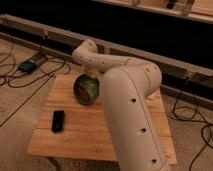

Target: Drag the ceramic bowl in a circle

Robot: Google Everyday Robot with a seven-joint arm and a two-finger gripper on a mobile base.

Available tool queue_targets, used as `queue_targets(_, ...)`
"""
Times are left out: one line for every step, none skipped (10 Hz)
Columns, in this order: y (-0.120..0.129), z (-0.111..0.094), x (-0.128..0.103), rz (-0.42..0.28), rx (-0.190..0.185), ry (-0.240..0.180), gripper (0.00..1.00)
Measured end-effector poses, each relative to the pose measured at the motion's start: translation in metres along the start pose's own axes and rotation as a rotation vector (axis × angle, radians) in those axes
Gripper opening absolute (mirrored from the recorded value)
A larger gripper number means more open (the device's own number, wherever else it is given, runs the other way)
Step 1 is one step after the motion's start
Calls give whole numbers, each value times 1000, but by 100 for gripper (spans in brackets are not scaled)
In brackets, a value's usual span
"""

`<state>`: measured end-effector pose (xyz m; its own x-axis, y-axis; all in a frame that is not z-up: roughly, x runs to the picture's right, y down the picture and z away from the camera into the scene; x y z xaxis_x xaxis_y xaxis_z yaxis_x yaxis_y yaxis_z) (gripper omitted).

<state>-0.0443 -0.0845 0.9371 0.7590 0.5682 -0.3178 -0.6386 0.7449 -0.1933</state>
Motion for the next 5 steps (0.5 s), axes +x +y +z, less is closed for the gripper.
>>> queue_targets(-11, 4, 7, 9, 13, 11, 0)
queue_targets(-26, 11, 21, 23, 28, 31, 0)
queue_targets(-35, 17, 35, 34, 32, 47, 0)
queue_targets(-40, 23, 48, 43, 30, 61, 0)
queue_targets(-43, 28, 61, 49, 23, 75, 0)
